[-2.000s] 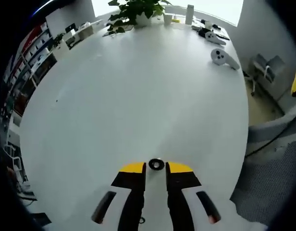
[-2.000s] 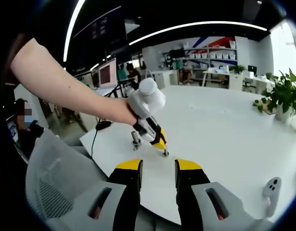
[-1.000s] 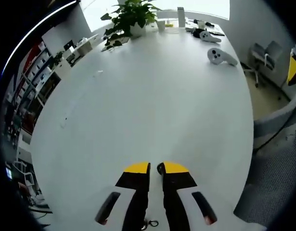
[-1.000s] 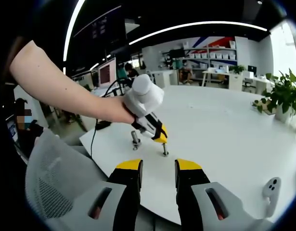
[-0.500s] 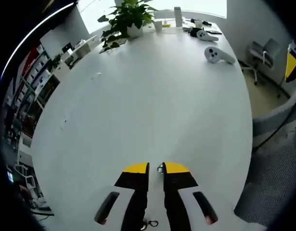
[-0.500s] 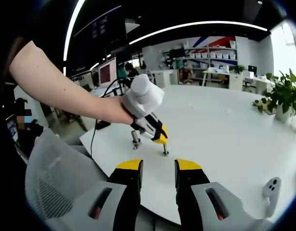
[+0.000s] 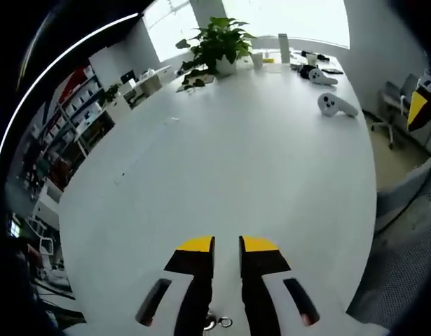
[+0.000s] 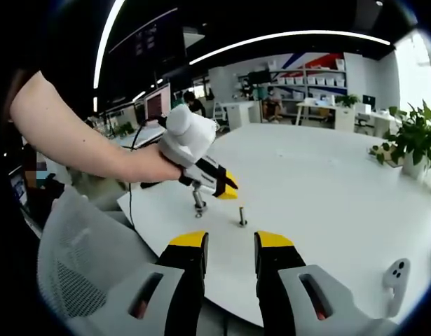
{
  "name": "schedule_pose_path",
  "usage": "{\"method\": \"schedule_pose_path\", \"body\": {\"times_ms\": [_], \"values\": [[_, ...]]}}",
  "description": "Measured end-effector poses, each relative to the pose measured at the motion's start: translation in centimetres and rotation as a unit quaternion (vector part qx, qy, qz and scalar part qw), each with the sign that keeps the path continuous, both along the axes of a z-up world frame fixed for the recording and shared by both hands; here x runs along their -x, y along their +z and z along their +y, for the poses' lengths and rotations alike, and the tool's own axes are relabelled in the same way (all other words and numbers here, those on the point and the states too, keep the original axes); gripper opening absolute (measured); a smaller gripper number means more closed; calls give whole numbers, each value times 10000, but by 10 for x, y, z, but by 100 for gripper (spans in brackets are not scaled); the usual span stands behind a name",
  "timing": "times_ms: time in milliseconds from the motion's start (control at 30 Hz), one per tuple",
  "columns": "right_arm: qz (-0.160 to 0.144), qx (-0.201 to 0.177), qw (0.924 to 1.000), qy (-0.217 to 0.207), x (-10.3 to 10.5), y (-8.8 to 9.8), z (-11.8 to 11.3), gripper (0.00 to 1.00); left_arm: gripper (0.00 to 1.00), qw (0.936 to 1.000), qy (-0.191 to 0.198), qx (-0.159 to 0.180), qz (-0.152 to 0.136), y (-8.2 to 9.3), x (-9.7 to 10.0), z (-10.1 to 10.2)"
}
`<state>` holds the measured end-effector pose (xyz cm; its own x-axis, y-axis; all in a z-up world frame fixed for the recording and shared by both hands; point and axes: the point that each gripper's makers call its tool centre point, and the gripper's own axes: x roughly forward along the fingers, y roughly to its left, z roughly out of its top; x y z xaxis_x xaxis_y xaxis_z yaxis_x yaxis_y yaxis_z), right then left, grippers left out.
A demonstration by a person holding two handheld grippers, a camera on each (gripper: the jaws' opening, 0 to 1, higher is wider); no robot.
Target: Place the washer onto the threaded stud by aligning its center hole with the stud, sliding it down to the base, and recovering from edge contact or off-axis alignment until the washer reaches the visible bottom stop.
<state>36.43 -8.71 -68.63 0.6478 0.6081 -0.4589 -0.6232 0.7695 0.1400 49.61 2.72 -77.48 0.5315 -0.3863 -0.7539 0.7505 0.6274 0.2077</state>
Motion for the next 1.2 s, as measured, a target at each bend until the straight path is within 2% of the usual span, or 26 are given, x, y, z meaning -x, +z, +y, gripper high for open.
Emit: {"method": "schedule_pose_path", "body": {"times_ms": [267, 500, 567, 767, 1000, 1200], "values": [[18, 14, 10000, 34, 1, -1, 1, 28, 11, 9982, 507, 132, 274, -21, 25, 33], [32, 36, 10000, 75, 2, -2, 3, 28, 13, 9919, 981, 121, 804, -57, 51, 61], [43, 38, 10000, 80, 2, -2, 3, 28, 13, 9880, 1141, 81, 1037, -68, 58, 70], [43, 47, 9999, 77, 2, -3, 2, 28, 13, 9823, 1420, 155, 1212, -77, 59, 82], [46, 65, 9999, 87, 2, -3, 2, 28, 14, 9812, 1488, 131, 1225, -82, 51, 86], [41, 88, 9999, 79, 2, -4, 2, 28, 14, 9810, 1436, 69, 1299, -86, 51, 84]]}}
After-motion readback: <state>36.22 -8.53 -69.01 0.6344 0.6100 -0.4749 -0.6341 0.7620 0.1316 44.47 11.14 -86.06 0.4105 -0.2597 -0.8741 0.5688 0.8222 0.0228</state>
